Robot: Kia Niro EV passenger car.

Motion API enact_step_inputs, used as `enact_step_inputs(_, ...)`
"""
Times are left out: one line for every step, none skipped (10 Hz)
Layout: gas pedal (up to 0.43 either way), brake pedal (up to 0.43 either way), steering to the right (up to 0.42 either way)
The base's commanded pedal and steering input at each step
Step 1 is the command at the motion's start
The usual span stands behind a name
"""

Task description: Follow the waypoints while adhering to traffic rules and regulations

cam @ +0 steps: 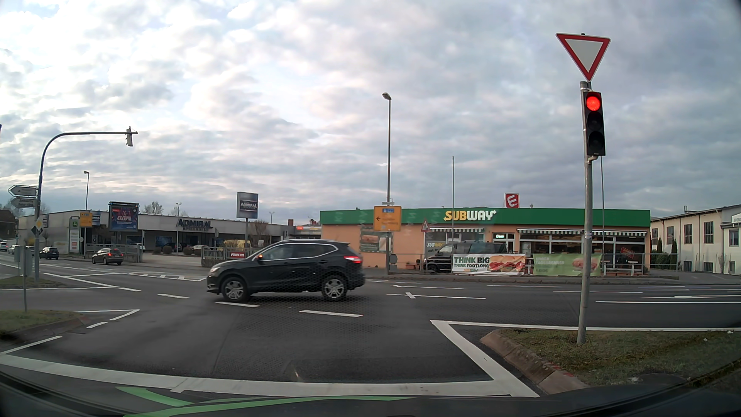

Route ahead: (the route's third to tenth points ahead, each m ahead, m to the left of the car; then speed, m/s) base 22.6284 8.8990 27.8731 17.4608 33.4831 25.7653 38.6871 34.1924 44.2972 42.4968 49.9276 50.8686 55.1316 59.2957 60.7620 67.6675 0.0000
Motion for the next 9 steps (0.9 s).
enact_step_inputs(0.000, 0.329, 0.048)
enact_step_inputs(0.000, 0.329, 0.048)
enact_step_inputs(0.000, 0.329, 0.048)
enact_step_inputs(0.000, 0.329, 0.048)
enact_step_inputs(0.000, 0.329, 0.048)
enact_step_inputs(0.000, 0.329, 0.048)
enact_step_inputs(0.000, 0.329, 0.048)
enact_step_inputs(0.000, 0.329, 0.048)
enact_step_inputs(0.000, 0.329, 0.048)
